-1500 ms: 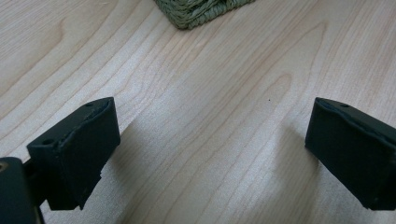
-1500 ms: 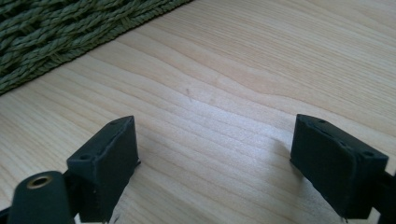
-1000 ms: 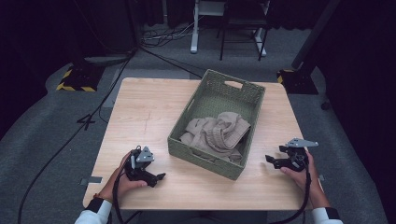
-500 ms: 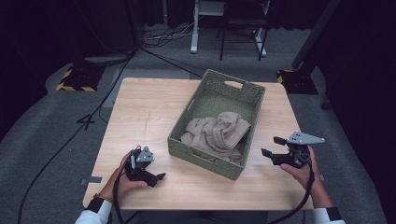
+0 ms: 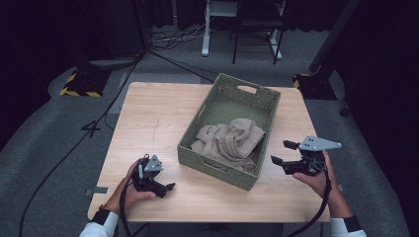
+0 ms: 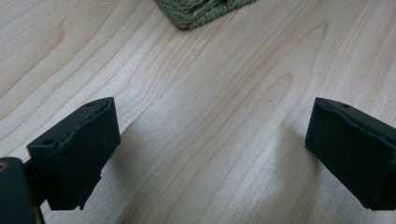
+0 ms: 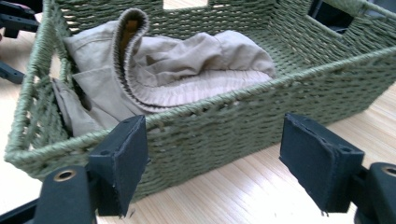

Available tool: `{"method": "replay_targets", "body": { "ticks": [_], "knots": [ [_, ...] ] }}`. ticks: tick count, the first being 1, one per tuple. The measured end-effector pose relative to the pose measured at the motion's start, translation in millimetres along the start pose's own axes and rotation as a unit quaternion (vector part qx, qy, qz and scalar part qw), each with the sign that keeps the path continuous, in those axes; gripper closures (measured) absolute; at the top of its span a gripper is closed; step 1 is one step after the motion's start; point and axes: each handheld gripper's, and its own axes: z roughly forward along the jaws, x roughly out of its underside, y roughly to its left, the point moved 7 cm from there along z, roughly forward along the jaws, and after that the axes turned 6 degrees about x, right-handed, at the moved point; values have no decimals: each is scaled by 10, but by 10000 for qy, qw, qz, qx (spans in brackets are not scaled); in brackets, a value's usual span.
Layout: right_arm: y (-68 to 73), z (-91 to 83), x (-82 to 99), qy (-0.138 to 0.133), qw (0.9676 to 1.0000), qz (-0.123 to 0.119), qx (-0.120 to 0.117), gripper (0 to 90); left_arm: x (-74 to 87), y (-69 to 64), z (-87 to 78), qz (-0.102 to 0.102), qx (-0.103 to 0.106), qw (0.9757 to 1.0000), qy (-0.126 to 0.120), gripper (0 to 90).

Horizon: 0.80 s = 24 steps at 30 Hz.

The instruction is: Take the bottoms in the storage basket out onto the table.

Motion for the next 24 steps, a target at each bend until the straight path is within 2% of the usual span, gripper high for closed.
{"method": "replay_targets", "body": {
  "ticks": [8,18,24],
  "knots": [
    [91,22,-106,-35,9998,-152,-91,230,0,0,0,-4,-3,10000,-3,35],
    [136,63,-168,-58,9997,-212,-144,227,0,3,0,-31,-28,10000,-6,35],
    [182,99,-295,-56,9992,-360,-182,228,1,2,0,-39,-26,10000,-3,35]
  ]
}}
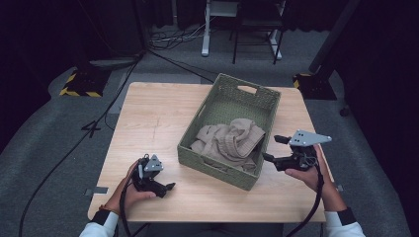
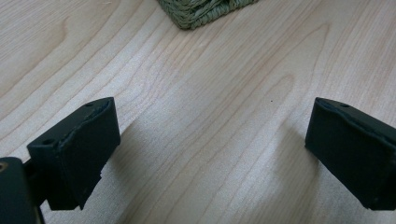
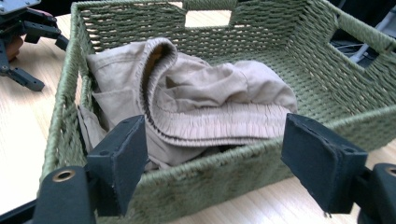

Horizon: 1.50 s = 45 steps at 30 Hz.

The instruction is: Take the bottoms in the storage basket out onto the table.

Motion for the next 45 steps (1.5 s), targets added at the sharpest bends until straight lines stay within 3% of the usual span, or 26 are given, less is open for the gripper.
{"method": "replay_targets", "body": {
  "ticks": [14,20,26,34,35,37,40,41,42,43,44,45],
  "knots": [
    [170,258,-288,175,9988,-363,-260,198,0,0,0,1,1,10000,0,35],
    [375,446,-469,337,9957,-662,-549,189,0,0,0,2,1,10000,1,35],
    [474,673,-504,636,9922,-801,-719,188,-1,1,0,6,-1,10000,-3,35],
    [525,972,-455,1048,9877,-911,-722,182,0,0,0,2,1,10000,0,35],
    [514,1068,-422,1330,9842,-983,-636,197,0,1,0,2,2,10000,1,35],
    [520,1101,-427,1481,9817,-896,-800,201,-1,2,1,9,2,10000,-2,35],
    [504,1118,-484,1377,9832,-1024,-622,203,-2,3,1,10,5,10000,1,35],
    [495,1128,-559,1218,9866,-908,-599,195,-2,3,1,11,4,10000,-1,35],
    [497,1147,-576,1211,9869,-865,-626,191,-2,3,1,12,5,10000,1,35],
    [497,1147,-576,1211,9869,-865,-626,191,-2,3,1,12,5,10000,1,35],
    [510,1210,-558,1395,9839,-923,-624,187,-2,3,0,12,7,10000,6,35],
    [519,1248,-551,1436,9835,-917,-600,186,-2,3,0,12,7,10000,6,35]
  ]
}}
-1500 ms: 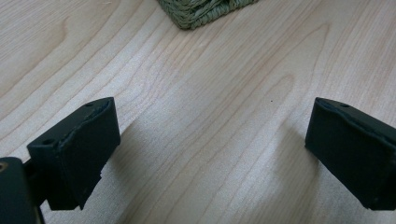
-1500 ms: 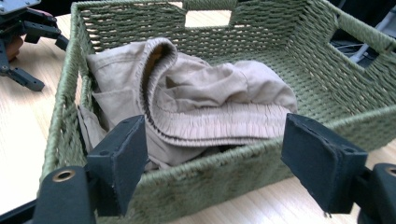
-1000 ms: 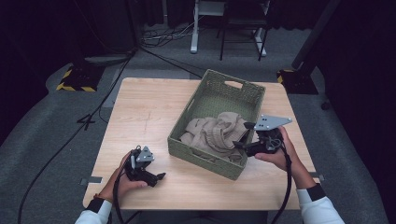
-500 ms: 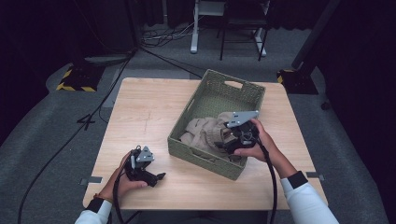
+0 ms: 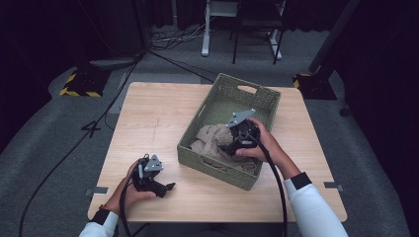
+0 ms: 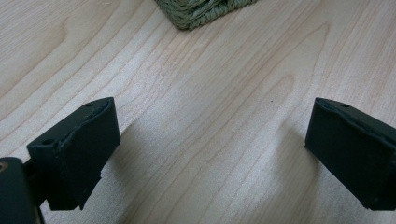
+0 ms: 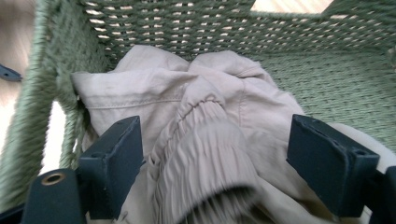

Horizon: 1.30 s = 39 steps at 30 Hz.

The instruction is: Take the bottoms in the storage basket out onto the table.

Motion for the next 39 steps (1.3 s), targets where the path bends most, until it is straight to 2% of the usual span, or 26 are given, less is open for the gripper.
{"method": "replay_targets", "body": {
  "ticks": [5,6,8,9,10,11,14,15,16,17,19,21,25,30,31,33,34,35,36,37,39],
  "knots": [
    [28,162,5,220,9997,-33,-54,185,0,0,0,-1,-1,10000,-2,35],
    [38,202,17,311,9994,-41,-123,185,-1,0,1,-2,-2,10000,-8,35],
    [57,315,53,630,9979,-151,-58,178,-1,0,1,-1,-2,10000,-7,35],
    [57,315,53,630,9979,-151,-58,178,-1,0,1,-1,-2,10000,-8,35],
    [68,347,70,787,9966,-236,-9,167,-1,1,1,0,-2,10000,-7,35],
    [88,410,115,1094,9933,-361,40,161,-1,0,1,1,0,10000,-5,35],
    [100,508,181,1529,9866,-551,126,161,0,0,0,1,1,10000,0,35],
    [100,508,181,1529,9866,-551,126,161,0,0,0,1,1,10000,0,35],
    [120,539,206,1689,9837,-614,81,162,0,0,1,0,1,10000,-2,35],
    [120,539,206,1689,9837,-614,81,162,0,0,1,0,1,10000,-2,35],
    [126,571,233,1837,9808,-644,61,160,-1,1,1,3,0,10000,-1,35],
    [128,575,237,1863,9804,-643,64,160,-1,1,1,-14,-3,10000,1,35],
    [141,599,264,2021,9772,-646,35,189,-2,0,2,-19,0,10000,0,35],
    [152,624,281,2122,9746,-706,-85,279,-2,1,2,-18,2,10000,-1,35],
    [153,636,283,2185,9725,-796,-79,370,-2,1,2,-18,1,10000,1,35],
    [155,640,280,2192,9720,-839,-64,426,-2,1,2,-17,1,10000,-1,35],
    [155,640,280,2192,9720,-839,-64,426,-2,1,2,-17,1,10000,-1,35],
    [158,639,282,2202,9719,-834,-86,465,-2,0,3,-19,2,10000,-2,35],
    [160,636,283,2200,9718,-849,-90,516,-2,1,2,-18,-2,10000,-1,35],
    [158,627,281,2172,9723,-863,-89,607,-2,1,2,-18,1,10000,-1,35],
    [160,616,275,2131,9728,-902,-88,682,-2,0,3,-19,1,10000,-3,35]
  ]
}}
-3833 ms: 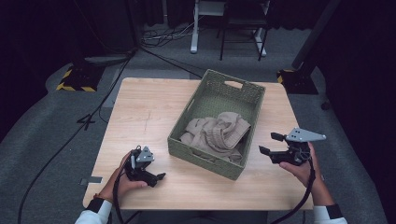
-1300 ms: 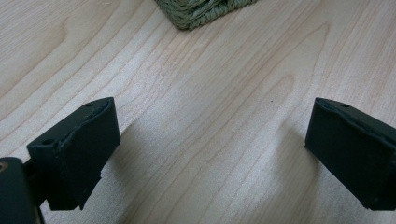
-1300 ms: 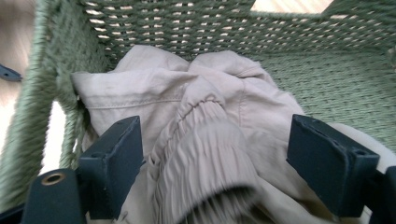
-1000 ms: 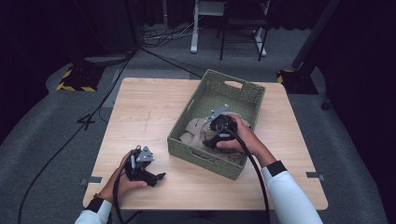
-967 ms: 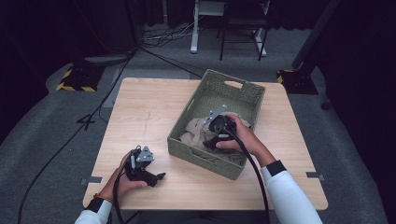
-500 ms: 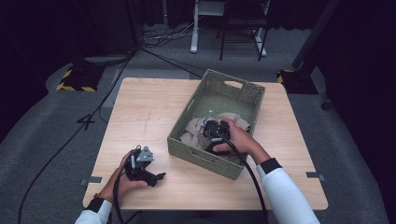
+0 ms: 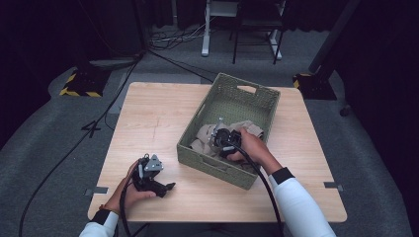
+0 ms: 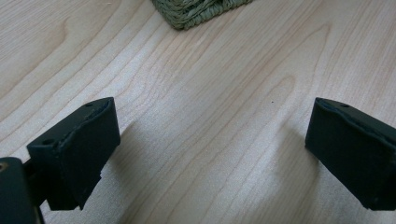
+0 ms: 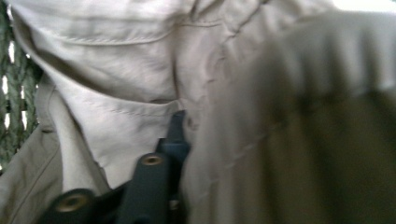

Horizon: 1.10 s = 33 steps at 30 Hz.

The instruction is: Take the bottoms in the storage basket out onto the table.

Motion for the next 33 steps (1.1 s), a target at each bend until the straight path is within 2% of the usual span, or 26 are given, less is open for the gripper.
{"method": "replay_targets", "body": {
  "ticks": [1,2,4,6,9,12,13,15,18,19,22,23,25,29,30,31,32,33],
  "knots": [
    [0,0,0,0,10000,0,0,682,0,0,0,0,0,10000,0,35],
    [-2,-25,-4,-86,9999,-10,70,749,0,0,0,0,-1,10000,2,35],
    [-9,-41,-10,-167,9998,-36,114,765,0,0,0,3,0,10000,2,35],
    [-30,-109,-33,-490,9986,20,172,790,0,0,0,1,-1,10000,3,34],
    [-70,-201,-62,-901,9954,199,246,799,0,0,-1,1,0,10000,4,34],
    [-119,-299,-76,-1307,9900,440,311,801,0,1,-1,0,-1,10000,4,34],
    [-119,-299,-76,-1307,9900,440,311,801,0,1,-1,0,-1,10000,4,35],
    [-166,-401,-89,-1698,9829,584,411,803,0,0,-1,2,0,10000,3,35],
    [-209,-534,-88,-2097,9736,743,514,805,0,0,-1,-1,-1,10000,3,35],
    [-209,-534,-88,-2097,9736,743,514,805,0,0,-1,-3,-1,10000,2,35],
    [-276,-690,-68,-2503,9615,953,615,807,0,-1,0,-7,1,10000,-2,35],
    [-315,-797,-46,-2720,9543,1035,683,807,-1,-1,0,-4,0,10000,-3,35],
    [-348,-900,-20,-2885,9483,1104,727,807,-1,-1,-1,-7,-2,10000,-2,35],
    [-408,-1095,37,-3125,9388,1193,819,807,-1,-1,0,-7,2,10000,0,34],
    [-423,-1143,51,-3175,9367,1203,852,808,-1,-1,0,-8,1,10000,-3,35],
    [-423,-1143,51,-3175,9367,1203,852,808,-1,-1,0,-8,1,10000,-3,34],
    [-452,-1249,80,-3287,9318,1251,902,808,-2,-1,0,-8,3,10000,-3,35],
    [-460,-1282,88,-3328,9300,1264,912,808,-4,6,0,-24,-29,10000,-10,35]
  ]
}}
